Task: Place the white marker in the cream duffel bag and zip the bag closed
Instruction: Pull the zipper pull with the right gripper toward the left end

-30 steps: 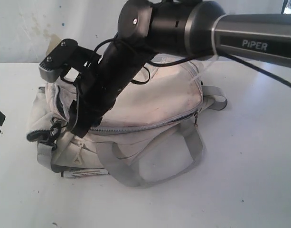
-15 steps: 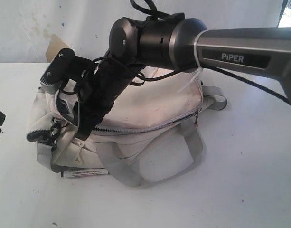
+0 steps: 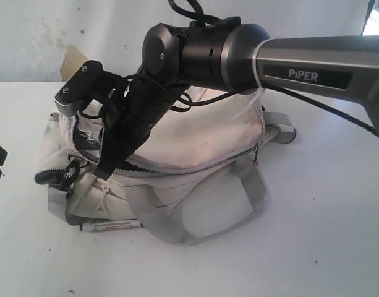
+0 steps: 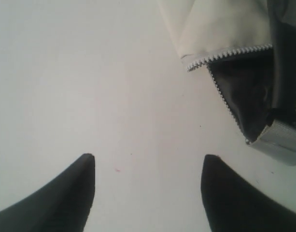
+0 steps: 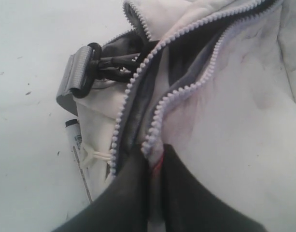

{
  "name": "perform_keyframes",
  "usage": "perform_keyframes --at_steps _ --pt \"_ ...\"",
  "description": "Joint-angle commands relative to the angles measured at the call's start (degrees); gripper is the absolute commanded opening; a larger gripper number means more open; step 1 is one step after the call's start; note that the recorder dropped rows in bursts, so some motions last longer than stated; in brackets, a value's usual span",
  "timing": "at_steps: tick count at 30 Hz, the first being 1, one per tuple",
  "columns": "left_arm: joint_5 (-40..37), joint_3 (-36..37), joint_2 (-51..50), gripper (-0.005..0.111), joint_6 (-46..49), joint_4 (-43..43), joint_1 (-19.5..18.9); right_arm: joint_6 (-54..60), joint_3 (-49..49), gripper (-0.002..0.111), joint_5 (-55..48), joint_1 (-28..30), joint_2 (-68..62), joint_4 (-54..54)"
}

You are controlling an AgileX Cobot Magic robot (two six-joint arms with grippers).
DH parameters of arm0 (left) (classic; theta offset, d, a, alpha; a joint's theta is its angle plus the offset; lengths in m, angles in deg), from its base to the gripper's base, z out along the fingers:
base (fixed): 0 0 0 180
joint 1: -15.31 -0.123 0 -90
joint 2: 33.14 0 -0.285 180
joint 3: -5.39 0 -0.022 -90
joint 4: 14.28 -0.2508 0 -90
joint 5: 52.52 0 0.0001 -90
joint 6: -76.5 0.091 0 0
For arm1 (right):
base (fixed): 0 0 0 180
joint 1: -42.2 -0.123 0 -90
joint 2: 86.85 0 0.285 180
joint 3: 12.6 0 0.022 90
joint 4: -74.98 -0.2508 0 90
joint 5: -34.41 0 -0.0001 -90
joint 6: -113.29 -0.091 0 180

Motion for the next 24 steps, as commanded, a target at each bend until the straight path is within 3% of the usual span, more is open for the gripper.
perform_keyframes --at_steps 1,11,19,24 --pt "-0.8 0.3 0.4 0.066 -0.4 0.6 -0.1 -5.3 0.2 0.0 0.4 0.0 0.0 0.0" --pt "-2.0 0.3 4.4 0.062 -0.3 0.6 -0.1 -14.7 0.2 0.0 0.2 3.2 1.0 -0.1" --pt "-10.1 0.3 10.0 0.062 2.6 0.8 0.0 -18.2 0.2 0.0 1.9 9.2 3.6 -0.3" --pt "-12.9 0.3 10.4 0.062 10.3 8.8 0.0 -18.2 0.2 0.0 6.6 13.5 4.1 -0.3"
